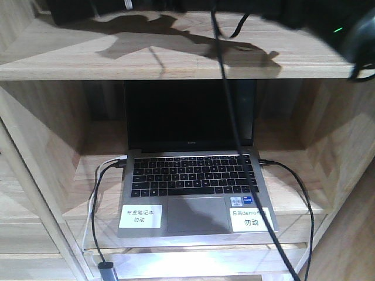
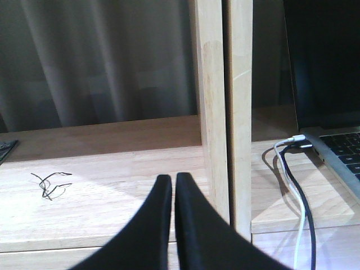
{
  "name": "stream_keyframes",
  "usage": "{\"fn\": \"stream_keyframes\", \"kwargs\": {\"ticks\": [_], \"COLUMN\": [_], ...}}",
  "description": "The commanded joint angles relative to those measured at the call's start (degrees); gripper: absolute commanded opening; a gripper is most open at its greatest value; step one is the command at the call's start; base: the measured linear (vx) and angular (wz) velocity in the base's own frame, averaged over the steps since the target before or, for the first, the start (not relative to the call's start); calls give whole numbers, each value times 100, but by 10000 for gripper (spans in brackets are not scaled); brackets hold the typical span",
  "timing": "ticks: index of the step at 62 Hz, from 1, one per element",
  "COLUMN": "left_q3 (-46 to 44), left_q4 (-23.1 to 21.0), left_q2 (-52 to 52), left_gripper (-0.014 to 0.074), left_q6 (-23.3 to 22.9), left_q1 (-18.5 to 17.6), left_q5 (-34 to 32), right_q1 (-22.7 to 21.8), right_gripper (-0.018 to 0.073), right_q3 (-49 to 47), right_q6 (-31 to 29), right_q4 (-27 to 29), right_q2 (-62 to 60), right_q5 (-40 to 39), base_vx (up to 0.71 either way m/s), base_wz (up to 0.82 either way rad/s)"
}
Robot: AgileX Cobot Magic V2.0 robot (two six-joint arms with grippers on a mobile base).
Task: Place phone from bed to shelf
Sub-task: 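Raise the right gripper with the phone above the upper shelf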
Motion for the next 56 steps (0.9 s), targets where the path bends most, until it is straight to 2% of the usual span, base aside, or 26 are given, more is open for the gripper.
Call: {"fn": "stream_keyframes", "kwargs": {"ticks": [1,23,35,47,56], "left_q3": [-122,-122,-122,-122,-122], "left_q4": [-52,-52,-52,-52,-52], "left_q2": [-77,-77,-77,-77,-77], "left_gripper": [1,1,1,1,1], "left_q6": [-33,-33,-33,-33,-33], "left_q1": [-20,-20,-20,-20,-20], "left_q5": [-415,-415,-415,-415,-415], "right_q1": [2,2,-4,-4,-4], "right_gripper": [-2,1,38,169,333], "right_q3": [-211,-211,-211,-211,-211], "right_q6": [-117,-171,-171,-171,-149], "right_q4": [370,252,85,-34,-130], "right_q2": [-171,105,105,105,105], "right_q5": [-336,-586,-644,-647,-777], "base_vx": [0,0,0,0,0], "base_wz": [0,0,0,0,0]}}
